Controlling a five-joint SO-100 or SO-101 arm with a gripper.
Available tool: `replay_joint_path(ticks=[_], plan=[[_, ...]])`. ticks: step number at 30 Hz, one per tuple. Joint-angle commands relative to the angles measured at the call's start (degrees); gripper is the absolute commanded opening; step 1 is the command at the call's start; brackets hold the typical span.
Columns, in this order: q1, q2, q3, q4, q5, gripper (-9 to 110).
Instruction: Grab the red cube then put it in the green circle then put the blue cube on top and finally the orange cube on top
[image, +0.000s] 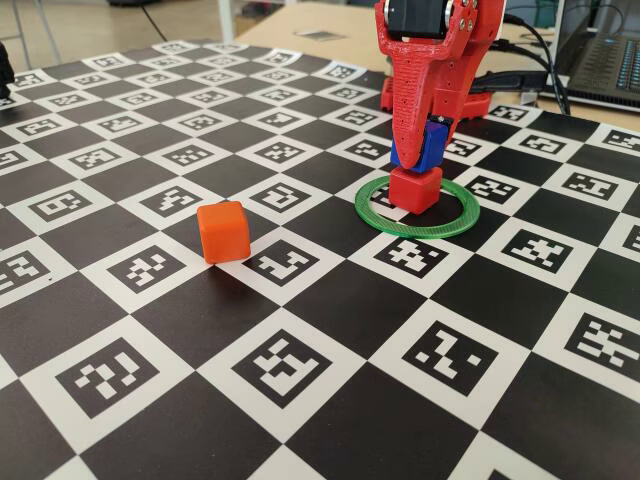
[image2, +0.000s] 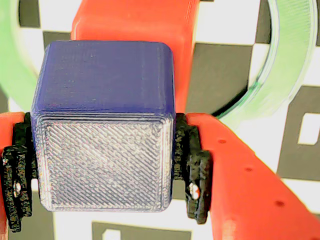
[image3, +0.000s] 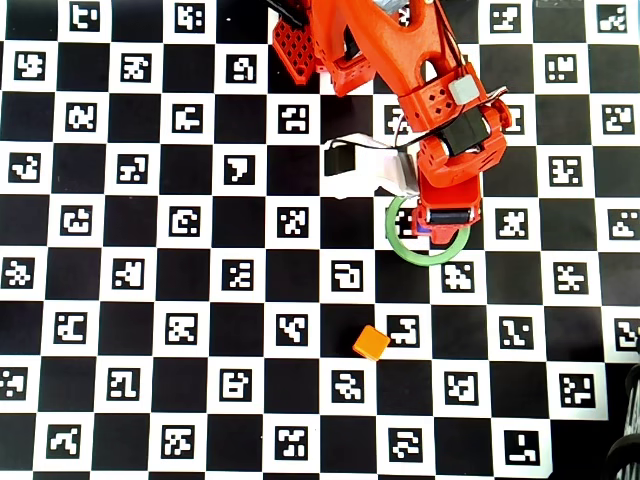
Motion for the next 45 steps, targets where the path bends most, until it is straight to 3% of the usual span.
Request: replay_joint_path(ticks=[1, 15, 37, 45], plan=[[0.7, 0.44, -0.53, -0.62, -0.09, 8], [0.35, -0.35, 0.0, -1.05, 0.44, 11], [0.0, 1.05, -1.49, 2.99, 3.96, 42], [-0.62, 3.16, -8.88, 13.18, 3.96, 43]])
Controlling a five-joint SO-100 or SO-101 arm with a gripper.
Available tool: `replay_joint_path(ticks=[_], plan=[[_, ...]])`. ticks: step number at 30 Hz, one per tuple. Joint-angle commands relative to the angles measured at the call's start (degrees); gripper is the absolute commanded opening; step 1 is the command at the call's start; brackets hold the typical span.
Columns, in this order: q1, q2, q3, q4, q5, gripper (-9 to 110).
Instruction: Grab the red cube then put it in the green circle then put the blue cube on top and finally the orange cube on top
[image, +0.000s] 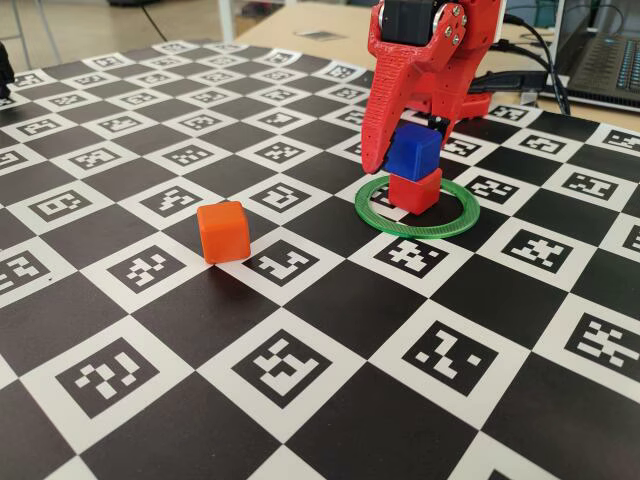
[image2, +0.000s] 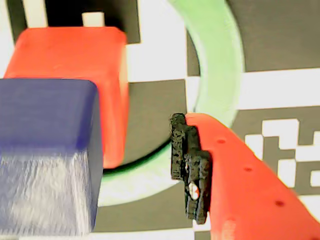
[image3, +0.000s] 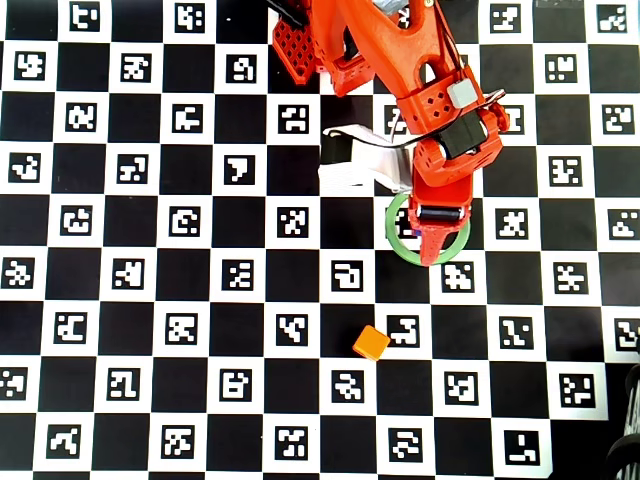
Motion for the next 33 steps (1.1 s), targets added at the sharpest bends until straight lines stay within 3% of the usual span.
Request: replay_joint_path(ticks=[1, 7, 16, 29, 33], plan=[[-1.23, 4.13, -7.56, 6.86, -1.05, 43], [-1.05, 4.39, -22.85, 21.36, -3.25, 43], [5.54, -2.99, -42.89, 28.92, -12.39, 38], [16.96, -20.3, -57.04, 27.33, -21.53, 37], [17.67, -25.93, -60.64, 26.81, -19.86, 37]])
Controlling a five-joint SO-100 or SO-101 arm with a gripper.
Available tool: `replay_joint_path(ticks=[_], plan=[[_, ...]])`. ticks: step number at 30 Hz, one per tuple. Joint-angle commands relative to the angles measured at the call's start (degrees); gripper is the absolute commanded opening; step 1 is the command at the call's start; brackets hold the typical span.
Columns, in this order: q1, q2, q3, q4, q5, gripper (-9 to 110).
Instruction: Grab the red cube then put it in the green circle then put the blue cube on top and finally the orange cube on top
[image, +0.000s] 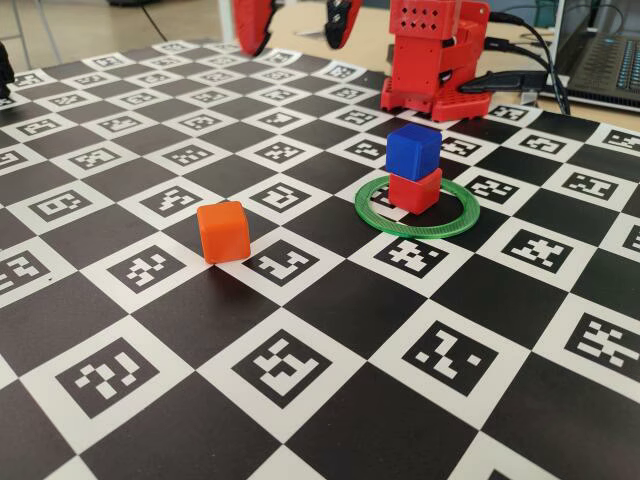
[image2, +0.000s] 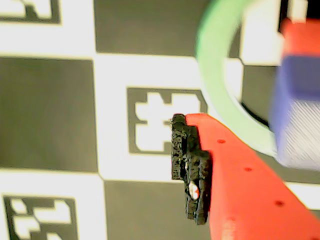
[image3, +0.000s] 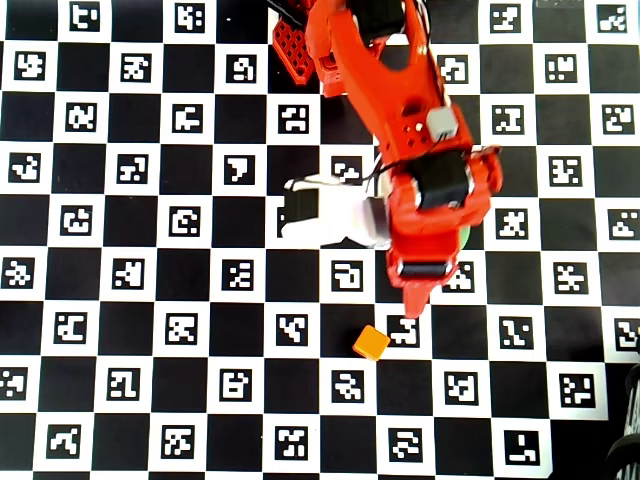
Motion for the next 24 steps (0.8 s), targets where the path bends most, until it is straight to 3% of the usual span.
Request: replay_joint_path(ticks=[1, 24], plan=[[0.79, -1.23, -6.33, -0.97, 0.62, 37], [4.83, -20.3, -10.2, -16.08, -0.26, 39]])
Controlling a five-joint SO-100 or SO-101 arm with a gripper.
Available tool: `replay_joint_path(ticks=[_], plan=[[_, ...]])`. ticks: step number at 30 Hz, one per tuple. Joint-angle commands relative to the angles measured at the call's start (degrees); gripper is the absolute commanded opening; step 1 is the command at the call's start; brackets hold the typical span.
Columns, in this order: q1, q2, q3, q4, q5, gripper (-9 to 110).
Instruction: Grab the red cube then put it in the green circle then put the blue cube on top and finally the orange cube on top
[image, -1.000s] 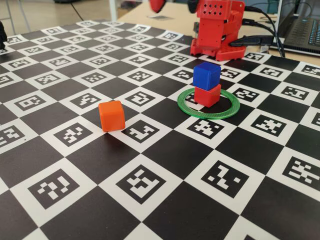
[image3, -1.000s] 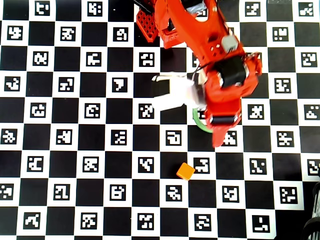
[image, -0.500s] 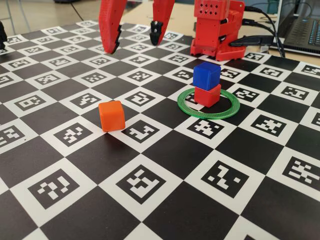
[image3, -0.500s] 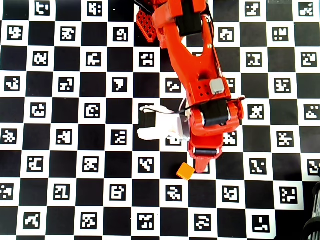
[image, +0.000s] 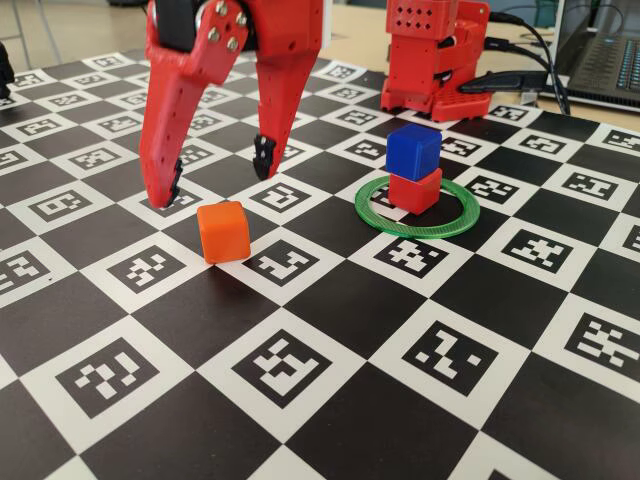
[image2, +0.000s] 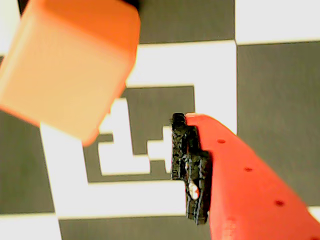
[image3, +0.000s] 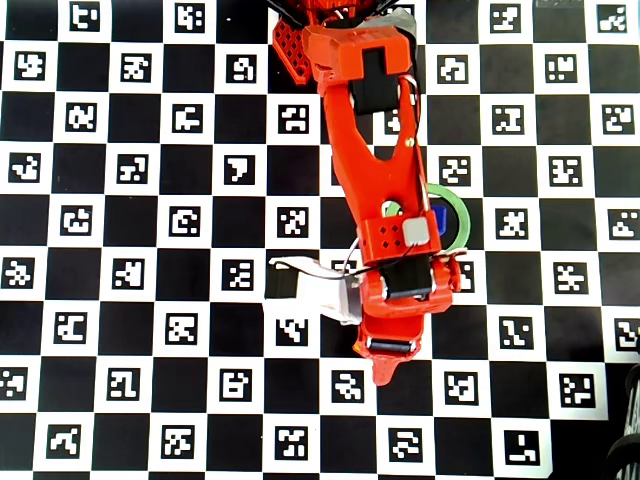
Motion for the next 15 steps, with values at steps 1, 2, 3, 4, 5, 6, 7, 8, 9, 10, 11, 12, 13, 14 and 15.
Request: replay_joint_path(ticks=[1, 2, 3, 4, 5, 6, 7, 8, 9, 10, 11, 12, 13, 14, 15], plan=[[0.97, 0.79, -3.78, -1.41, 0.09, 39], [1.14, 0.44, -3.34, -2.02, 0.18, 39], [1.23, 0.18, -2.9, -2.55, 0.18, 39], [1.32, -0.18, -2.46, -3.08, 0.18, 39], [1.41, -0.35, -2.11, -3.43, 0.26, 39], [1.49, -0.62, -1.93, -3.69, 0.35, 39], [1.49, -0.79, -1.76, -3.96, 0.44, 39], [1.58, -1.05, -1.41, -4.31, 0.53, 39], [1.58, -1.23, -1.05, -4.57, 0.53, 39], [1.58, -1.41, -0.7, -4.92, 0.53, 39], [1.58, -1.58, -0.35, -5.19, 0.53, 39], [1.58, -1.67, 0.09, -5.54, 0.62, 39], [1.58, -1.76, 0.09, -5.45, 0.7, 39], [1.67, -1.76, 0.09, -5.45, 0.79, 39], [1.67, -1.76, 0.09, -5.54, 0.79, 39]])
